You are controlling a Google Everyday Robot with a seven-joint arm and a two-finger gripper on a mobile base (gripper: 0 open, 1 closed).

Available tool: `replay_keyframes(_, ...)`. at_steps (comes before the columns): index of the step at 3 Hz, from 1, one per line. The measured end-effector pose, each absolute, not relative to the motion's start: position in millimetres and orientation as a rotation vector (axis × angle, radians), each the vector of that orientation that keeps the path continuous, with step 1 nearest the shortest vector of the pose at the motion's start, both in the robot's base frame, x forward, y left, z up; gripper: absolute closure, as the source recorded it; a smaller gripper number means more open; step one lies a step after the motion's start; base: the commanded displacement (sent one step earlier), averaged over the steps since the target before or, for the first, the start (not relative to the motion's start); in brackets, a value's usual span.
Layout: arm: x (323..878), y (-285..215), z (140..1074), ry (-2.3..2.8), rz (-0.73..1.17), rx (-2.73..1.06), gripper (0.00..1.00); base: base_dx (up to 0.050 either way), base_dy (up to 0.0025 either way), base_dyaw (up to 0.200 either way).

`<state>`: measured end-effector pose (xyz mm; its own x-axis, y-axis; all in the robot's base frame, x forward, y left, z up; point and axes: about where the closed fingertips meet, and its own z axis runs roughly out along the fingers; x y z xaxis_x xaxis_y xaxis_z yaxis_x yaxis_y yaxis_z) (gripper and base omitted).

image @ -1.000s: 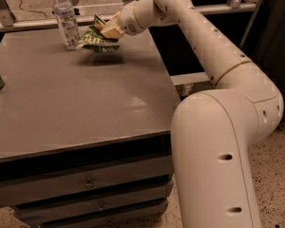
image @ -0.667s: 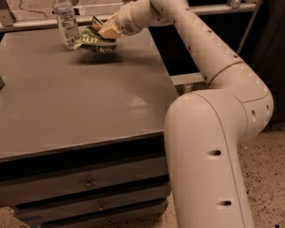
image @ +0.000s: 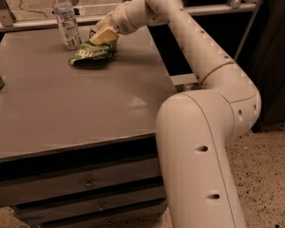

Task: Move green jalapeno chip bag near blue plastic bottle

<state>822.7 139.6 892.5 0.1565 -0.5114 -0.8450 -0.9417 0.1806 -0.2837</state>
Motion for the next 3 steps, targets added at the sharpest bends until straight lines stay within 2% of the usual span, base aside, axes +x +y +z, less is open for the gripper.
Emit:
replay_keyframes(1, 822.1, 143.9, 896.6, 1.472, 0.587, -1.458, 0.0, 0.0, 0.0, 0.0)
replay_keyframes(2, 817.1, 134.5, 911.4, 1.431, 0.634, -1.411, 0.0, 0.0, 0.0, 0.0)
replay_keyframes(3, 801.2, 91.8, 928.9, 1.382, 0.678, -1.347, 0.0, 0.0, 0.0, 0.0)
